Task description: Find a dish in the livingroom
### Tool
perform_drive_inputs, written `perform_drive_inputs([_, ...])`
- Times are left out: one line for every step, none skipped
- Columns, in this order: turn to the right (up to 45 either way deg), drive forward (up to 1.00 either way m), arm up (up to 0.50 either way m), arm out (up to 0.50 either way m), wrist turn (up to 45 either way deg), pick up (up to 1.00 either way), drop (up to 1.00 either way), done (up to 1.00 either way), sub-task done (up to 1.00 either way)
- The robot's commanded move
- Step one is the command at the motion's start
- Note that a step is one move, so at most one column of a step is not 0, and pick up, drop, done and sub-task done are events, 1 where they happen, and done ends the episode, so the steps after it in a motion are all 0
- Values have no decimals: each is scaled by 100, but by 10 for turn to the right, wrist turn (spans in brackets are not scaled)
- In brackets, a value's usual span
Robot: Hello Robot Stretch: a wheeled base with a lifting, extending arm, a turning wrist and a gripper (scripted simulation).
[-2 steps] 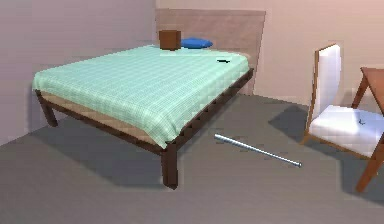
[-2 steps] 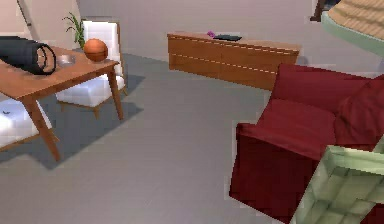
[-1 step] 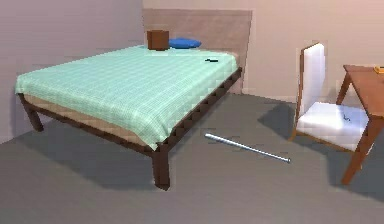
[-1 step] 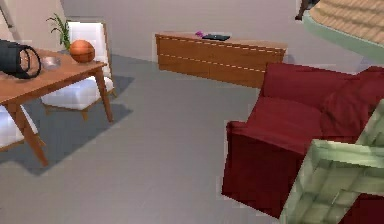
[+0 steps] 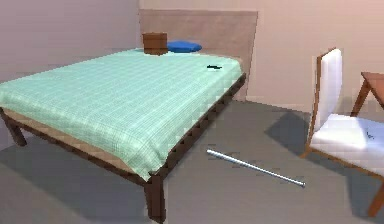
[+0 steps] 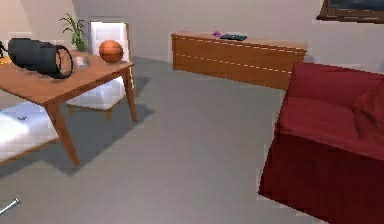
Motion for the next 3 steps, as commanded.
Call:
perform_drive_inputs([-450, 0, 0, 0, 0, 0, 0, 0, 0])
perform_drive_inputs([-360, 0, 0, 0, 0, 0, 0, 0, 0])
perform_drive_inputs([0, 30, 0, 0, 0, 0, 0, 0, 0])
